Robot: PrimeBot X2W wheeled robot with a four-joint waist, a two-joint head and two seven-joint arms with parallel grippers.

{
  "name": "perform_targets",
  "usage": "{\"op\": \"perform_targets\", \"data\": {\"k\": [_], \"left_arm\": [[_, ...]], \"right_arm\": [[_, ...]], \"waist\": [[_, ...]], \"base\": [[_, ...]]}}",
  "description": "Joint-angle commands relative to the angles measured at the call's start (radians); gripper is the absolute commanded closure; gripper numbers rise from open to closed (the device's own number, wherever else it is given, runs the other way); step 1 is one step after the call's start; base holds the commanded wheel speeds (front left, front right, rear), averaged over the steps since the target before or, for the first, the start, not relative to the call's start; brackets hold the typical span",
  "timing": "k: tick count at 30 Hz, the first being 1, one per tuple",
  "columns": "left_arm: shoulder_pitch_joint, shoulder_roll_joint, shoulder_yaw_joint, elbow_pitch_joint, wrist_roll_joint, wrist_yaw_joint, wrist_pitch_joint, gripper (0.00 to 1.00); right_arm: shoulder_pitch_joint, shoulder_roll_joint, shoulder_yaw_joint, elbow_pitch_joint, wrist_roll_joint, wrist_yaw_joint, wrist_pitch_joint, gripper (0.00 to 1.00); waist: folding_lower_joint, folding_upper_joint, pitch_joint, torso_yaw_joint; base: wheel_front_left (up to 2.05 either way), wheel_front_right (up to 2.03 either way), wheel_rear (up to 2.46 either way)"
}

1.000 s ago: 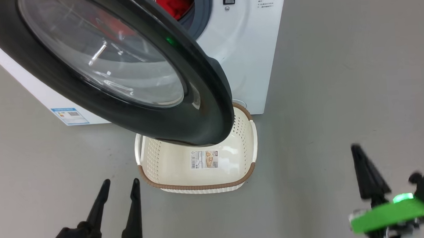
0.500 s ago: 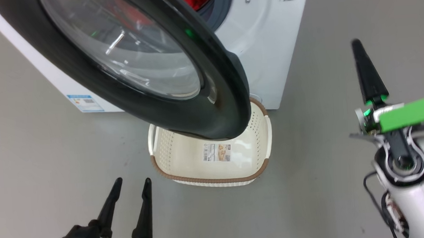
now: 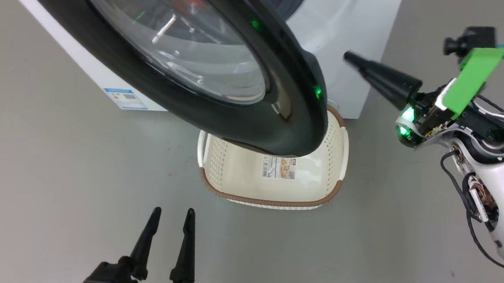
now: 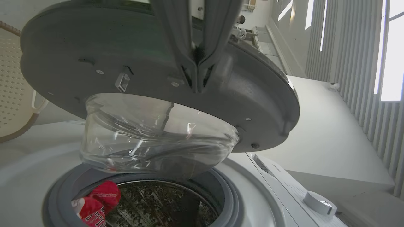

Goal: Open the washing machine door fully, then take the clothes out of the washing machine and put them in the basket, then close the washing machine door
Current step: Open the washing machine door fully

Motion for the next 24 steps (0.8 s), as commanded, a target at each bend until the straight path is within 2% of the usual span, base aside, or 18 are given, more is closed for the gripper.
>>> {"op": "perform_targets", "data": {"k": [1,7,12,24], "left_arm": [[-0.024,0.013,0.026,-0.018,-0.008,0.004,-0.012,0.0],[-0.029,0.013,0.011,-0.018,-0.018,0.004,-0.012,0.0],[-0.034,0.013,0.002,-0.017,-0.032,0.009,-0.012,0.0],[-0.022,0.013,-0.022,-0.019,-0.062,0.026,-0.012,0.0]], "right_arm": [[-0.043,-0.008,0.021,0.01,0.012,0.007,0.051,1.0],[-0.146,-0.022,0.051,0.133,0.029,0.007,0.175,1.0],[-0.19,-0.024,0.096,0.181,0.016,0.007,0.246,1.0],[-0.176,0.014,0.155,0.197,-0.016,0.007,0.315,1.0]], "waist": [[0.0,0.0,0.007,0.015],[0.0,0.0,0.026,0.037],[0.0,0.0,0.035,0.049],[0.0,0.0,0.002,0.081]], "base": [[0.0,0.0,0.0],[0.0,0.0,0.0],[0.0,0.0,0.0],[0.0,0.0,0.0]]}}
